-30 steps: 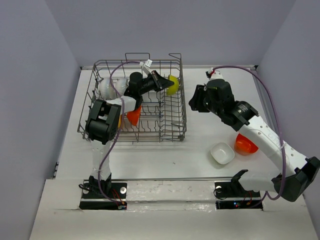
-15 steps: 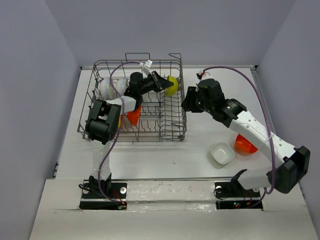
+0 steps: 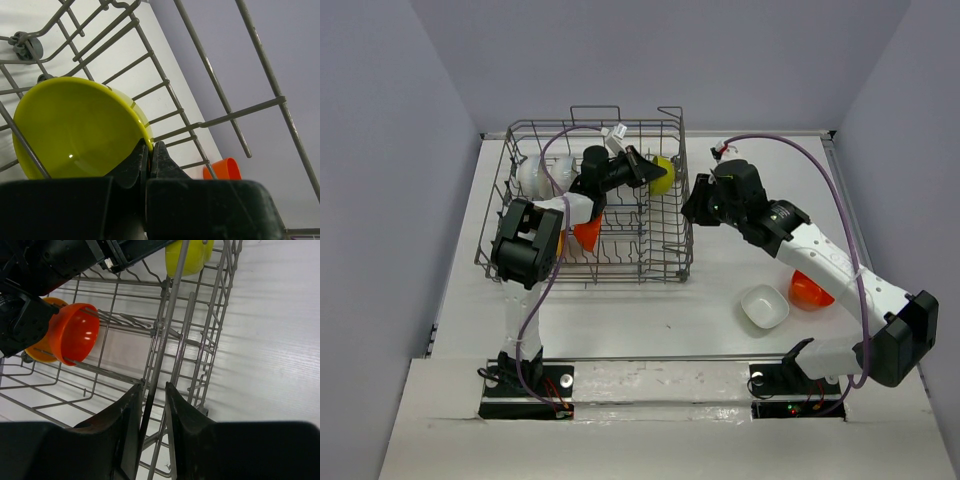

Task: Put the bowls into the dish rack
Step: Place the upside down bowl on the dish rack.

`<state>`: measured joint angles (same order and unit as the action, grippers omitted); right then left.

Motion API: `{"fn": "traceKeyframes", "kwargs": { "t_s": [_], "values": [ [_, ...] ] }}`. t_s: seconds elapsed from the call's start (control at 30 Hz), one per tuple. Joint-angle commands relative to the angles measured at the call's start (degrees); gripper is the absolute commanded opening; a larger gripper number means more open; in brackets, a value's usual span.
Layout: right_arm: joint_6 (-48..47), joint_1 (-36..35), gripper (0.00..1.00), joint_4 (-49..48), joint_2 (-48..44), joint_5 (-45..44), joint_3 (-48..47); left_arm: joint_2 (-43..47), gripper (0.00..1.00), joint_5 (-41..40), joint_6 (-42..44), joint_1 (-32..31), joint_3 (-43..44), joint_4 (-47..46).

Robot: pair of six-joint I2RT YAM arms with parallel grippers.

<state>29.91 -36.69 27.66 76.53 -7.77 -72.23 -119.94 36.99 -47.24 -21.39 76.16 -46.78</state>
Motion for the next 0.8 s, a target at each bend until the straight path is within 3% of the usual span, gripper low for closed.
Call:
{"fn": "traceKeyframes", "kwargs": {
  "t_s": [0.0, 0.27, 0.77],
  "values": [
    [-0.5, -0.1, 0.29, -1.8, 0.3, -1.1, 0.9, 4.8, 0.0, -1.3, 2.8, -0.1, -0.7, -1.5],
    [-0.6, -0.1, 0.21, -1.8, 0.2, -2.5, 1.3, 8.5, 0.0, -4.2, 6.5, 0.6, -1.7, 3.2],
    [-0.1, -0.1, 0.2, -2.0, -0.5, -3.6, 2.1, 14.3, 0.0, -10.4, 12.7, 1.7, -4.0, 12.0]
  ]
}}
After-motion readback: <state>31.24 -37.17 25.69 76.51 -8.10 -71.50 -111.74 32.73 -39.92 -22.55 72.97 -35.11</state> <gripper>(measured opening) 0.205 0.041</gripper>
